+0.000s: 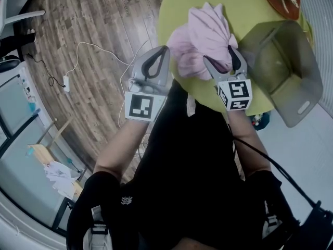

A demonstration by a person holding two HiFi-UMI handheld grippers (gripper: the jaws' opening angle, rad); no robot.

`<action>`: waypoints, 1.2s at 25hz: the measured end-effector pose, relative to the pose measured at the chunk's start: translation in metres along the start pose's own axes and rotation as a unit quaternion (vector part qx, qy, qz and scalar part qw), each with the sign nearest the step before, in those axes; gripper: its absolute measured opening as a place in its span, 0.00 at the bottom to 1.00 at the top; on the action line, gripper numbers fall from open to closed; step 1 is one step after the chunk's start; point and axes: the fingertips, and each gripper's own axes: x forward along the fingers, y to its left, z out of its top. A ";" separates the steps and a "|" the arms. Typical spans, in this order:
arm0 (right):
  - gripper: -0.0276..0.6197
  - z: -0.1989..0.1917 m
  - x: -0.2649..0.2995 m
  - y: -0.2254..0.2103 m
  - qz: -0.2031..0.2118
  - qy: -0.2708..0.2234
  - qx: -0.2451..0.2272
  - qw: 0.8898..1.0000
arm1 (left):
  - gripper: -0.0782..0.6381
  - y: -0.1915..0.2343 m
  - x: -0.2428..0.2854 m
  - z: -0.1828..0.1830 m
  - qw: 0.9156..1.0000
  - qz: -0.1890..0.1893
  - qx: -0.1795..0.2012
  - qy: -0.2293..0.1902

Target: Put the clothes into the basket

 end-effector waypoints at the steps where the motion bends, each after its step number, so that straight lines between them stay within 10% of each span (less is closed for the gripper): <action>1: 0.63 -0.004 0.004 -0.001 -0.003 0.008 0.006 1.000 | 0.12 0.002 -0.001 -0.002 1.000 0.001 -0.001 0.002; 11: 0.61 -0.027 0.023 -0.009 0.003 0.031 0.061 0.998 | 0.12 0.014 -0.010 -0.007 1.000 0.006 -0.008 0.014; 24: 0.16 -0.006 -0.002 0.012 0.022 0.031 0.018 0.999 | 0.12 0.006 -0.020 0.021 1.000 -0.002 -0.005 -0.011; 30: 0.13 0.009 -0.016 0.030 0.030 0.019 0.003 0.999 | 0.12 0.006 -0.036 0.039 1.000 -0.002 0.001 -0.031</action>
